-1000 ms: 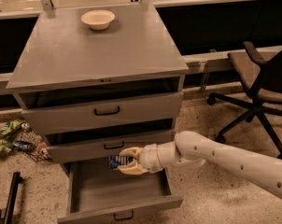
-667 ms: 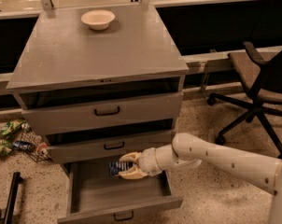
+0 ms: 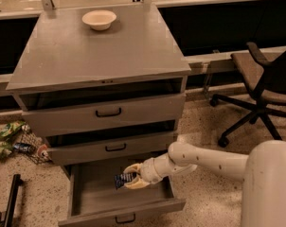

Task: Place rxbar blueberry into bottom drawer

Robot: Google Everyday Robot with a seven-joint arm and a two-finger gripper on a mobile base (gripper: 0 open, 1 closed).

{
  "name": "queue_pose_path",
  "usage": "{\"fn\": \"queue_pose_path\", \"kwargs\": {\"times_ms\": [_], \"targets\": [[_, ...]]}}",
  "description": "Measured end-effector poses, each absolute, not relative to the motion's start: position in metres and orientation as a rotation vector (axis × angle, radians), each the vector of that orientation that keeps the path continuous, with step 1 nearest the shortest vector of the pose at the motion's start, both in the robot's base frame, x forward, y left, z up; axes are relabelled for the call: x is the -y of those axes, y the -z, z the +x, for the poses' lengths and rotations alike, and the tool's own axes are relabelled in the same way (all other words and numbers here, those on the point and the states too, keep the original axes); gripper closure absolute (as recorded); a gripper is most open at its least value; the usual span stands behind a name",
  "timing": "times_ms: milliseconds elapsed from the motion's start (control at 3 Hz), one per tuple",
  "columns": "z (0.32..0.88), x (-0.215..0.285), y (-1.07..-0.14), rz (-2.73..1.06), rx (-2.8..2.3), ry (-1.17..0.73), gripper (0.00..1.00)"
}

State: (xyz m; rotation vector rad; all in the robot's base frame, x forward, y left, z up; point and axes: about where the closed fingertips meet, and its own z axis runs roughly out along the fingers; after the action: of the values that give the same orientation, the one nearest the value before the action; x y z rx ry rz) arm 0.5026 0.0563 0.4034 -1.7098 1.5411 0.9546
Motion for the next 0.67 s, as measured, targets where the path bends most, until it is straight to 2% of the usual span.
{"fn": "queue_pose_path", "kwargs": {"times_ms": [333, 667], "targets": [[0.507, -0.049, -0.367, -1.723, -1.692, -0.826, 1.0], [0.518, -0.05, -0.368, -1.703, -1.686, -0.795, 1.0]]}}
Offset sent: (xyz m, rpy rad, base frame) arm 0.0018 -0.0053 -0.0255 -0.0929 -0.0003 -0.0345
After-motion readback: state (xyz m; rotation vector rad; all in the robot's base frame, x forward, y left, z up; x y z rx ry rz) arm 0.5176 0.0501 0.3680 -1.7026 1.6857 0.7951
